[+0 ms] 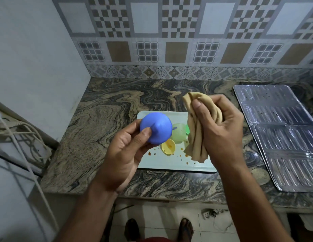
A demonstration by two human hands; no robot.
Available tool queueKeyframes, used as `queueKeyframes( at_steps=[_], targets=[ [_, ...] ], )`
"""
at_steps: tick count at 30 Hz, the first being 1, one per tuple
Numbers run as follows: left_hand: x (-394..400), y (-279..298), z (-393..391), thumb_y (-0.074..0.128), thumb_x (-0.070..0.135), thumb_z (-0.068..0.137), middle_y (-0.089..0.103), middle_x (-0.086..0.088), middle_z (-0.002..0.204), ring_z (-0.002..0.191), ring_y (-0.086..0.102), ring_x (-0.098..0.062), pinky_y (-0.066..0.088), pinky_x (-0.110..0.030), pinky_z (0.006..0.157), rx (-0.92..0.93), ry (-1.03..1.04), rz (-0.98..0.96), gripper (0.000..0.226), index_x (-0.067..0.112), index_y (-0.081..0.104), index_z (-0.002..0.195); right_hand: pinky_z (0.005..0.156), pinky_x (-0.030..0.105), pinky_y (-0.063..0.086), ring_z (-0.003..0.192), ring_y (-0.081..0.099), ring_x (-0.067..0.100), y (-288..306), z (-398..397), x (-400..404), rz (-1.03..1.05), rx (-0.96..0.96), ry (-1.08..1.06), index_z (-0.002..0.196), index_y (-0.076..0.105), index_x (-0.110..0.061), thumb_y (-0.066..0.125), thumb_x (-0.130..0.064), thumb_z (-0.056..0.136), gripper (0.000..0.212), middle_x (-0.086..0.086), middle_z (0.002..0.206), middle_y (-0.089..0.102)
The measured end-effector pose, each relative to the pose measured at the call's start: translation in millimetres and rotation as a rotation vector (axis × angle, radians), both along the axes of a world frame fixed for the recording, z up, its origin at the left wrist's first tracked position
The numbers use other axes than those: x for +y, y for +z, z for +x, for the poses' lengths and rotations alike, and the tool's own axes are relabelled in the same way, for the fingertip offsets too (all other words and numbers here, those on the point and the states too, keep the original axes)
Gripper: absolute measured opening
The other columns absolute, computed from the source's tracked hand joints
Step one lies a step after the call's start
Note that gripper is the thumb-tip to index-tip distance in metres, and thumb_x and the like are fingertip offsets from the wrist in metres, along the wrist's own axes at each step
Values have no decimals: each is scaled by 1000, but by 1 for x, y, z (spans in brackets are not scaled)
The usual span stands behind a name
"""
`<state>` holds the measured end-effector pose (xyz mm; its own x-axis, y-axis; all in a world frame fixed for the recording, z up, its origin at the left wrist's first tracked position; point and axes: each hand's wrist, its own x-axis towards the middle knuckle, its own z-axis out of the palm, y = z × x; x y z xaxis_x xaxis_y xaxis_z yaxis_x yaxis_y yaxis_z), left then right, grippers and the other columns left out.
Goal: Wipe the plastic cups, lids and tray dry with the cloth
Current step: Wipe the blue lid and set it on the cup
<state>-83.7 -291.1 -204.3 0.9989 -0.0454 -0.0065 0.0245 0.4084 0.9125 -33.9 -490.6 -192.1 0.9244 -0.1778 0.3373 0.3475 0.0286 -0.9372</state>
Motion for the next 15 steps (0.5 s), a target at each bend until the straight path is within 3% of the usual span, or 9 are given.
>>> queueKeyframes(
  at_steps=[2, 4, 6, 8, 10, 12, 15],
  targets=[
    [-1, -1, 0, 58, 17, 92, 78, -3, 108, 95, 74, -11, 59, -22, 79, 27, 31, -26, 28, 24, 83, 103, 58, 10, 49, 61, 62, -8, -4, -13, 6, 25, 15, 26, 100, 67, 2, 72, -2, 99, 6, -17, 71, 70],
    [-3, -1, 2, 69, 21, 90, 78, -3, 107, 93, 73, -11, 59, -22, 78, 33, 81, -14, 19, 23, 82, 103, 61, 11, 49, 64, 63, -8, -8, -23, 13, -5, -5, 7, 98, 67, -5, 74, -7, 96, 8, -20, 73, 71],
    [-3, -4, 3, 75, 32, 84, 78, -8, 110, 98, 70, -17, 58, -26, 82, 10, 137, 63, 26, 22, 80, 108, 66, 12, 50, 70, 64, -7, -10, -30, 19, -49, -42, -10, 96, 68, -12, 75, -12, 93, 7, -21, 80, 72],
    [-4, -5, 4, 73, 38, 84, 77, -13, 111, 100, 68, -23, 57, -33, 86, -22, 151, 150, 32, 22, 79, 111, 67, 9, 50, 70, 65, -8, -11, -35, 23, -54, -67, 12, 97, 68, -13, 77, -3, 93, 14, -20, 83, 74],
    [-6, -6, 4, 71, 38, 86, 77, -9, 104, 92, 66, -19, 55, -30, 81, -68, 123, 196, 29, 24, 79, 110, 64, 12, 52, 69, 68, -5, -9, -37, 25, -113, -99, 51, 99, 68, -12, 76, 5, 92, 20, -14, 85, 74],
    [-5, -3, 3, 67, 37, 89, 73, -3, 96, 83, 59, -13, 50, -24, 75, -111, 74, 227, 26, 25, 78, 110, 70, 21, 56, 78, 73, 6, -7, -35, 24, -235, -167, 53, 103, 72, -12, 78, -2, 91, 16, -10, 91, 74],
    [1, 2, 5, 65, 30, 96, 73, -17, 101, 89, 60, -25, 49, -36, 81, -167, -9, 281, 24, 16, 75, 113, 74, 26, 55, 82, 72, 15, -7, -27, 18, -327, -221, 29, 101, 75, -9, 79, -19, 94, 13, 0, 93, 76]
  ],
)
